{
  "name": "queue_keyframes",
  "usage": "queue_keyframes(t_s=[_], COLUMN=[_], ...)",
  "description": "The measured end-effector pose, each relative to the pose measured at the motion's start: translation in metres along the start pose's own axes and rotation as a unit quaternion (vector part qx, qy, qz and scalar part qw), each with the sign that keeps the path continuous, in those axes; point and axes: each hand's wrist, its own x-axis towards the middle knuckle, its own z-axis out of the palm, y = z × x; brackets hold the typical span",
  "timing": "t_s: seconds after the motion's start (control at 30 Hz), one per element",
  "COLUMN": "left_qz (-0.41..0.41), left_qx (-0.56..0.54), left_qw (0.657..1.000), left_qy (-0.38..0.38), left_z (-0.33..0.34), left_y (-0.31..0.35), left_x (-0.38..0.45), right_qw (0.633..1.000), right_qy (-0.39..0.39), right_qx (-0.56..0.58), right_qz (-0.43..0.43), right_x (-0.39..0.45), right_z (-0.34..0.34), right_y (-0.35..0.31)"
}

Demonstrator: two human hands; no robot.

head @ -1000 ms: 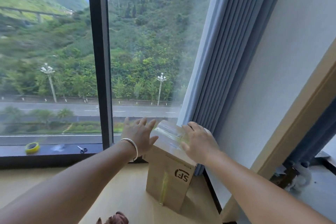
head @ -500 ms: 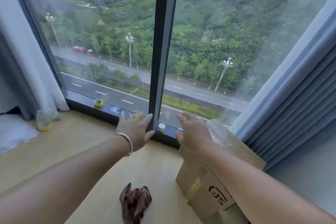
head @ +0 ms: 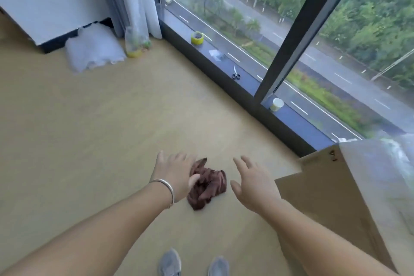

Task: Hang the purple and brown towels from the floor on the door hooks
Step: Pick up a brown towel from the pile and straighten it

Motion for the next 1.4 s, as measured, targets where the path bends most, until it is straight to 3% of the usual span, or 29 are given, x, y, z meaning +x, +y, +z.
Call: queue_keyframes(t_s=[0.2,0.4,0.53,0.6,0.73,0.87,0.97,1.1,1.23,1.4], left_qz=[-0.003,0.005,0.025,0.054,0.115,0.238,0.294,0.293,0.283,0.258], left_qx=[-0.035,-0.056,-0.072,-0.098,-0.153,-0.136,-0.193,-0.166,-0.106,-0.114], left_qw=[0.997,0.99,0.99,0.992,0.979,0.961,0.936,0.94,0.949,0.957], left_qy=[-0.076,-0.129,-0.115,-0.052,0.073,0.034,0.019,0.045,0.087,0.072], left_z=[0.187,0.349,0.423,0.449,0.474,0.479,0.486,0.485,0.472,0.449], left_y=[0.002,0.014,0.024,0.032,0.04,0.03,0.018,0.003,0.001,-0.013], left_x=[0.054,0.109,0.156,0.187,0.272,0.35,0.369,0.365,0.346,0.34], right_qw=[0.996,0.994,0.994,0.996,0.998,0.997,0.989,0.987,0.993,0.985], right_qy=[-0.076,-0.101,-0.092,-0.071,-0.006,-0.022,-0.063,-0.085,-0.074,-0.092], right_qx=[-0.034,-0.049,-0.066,-0.058,-0.054,-0.002,0.042,-0.016,-0.051,-0.113], right_qz=[0.011,0.01,0.009,0.019,0.012,-0.067,-0.128,-0.136,-0.081,-0.094], right_x=[0.067,0.125,0.17,0.199,0.262,0.315,0.333,0.339,0.339,0.348], right_z=[0.177,0.33,0.402,0.428,0.461,0.477,0.492,0.509,0.497,0.471], right_y=[0.043,0.076,0.102,0.116,0.144,0.166,0.168,0.166,0.157,0.146])
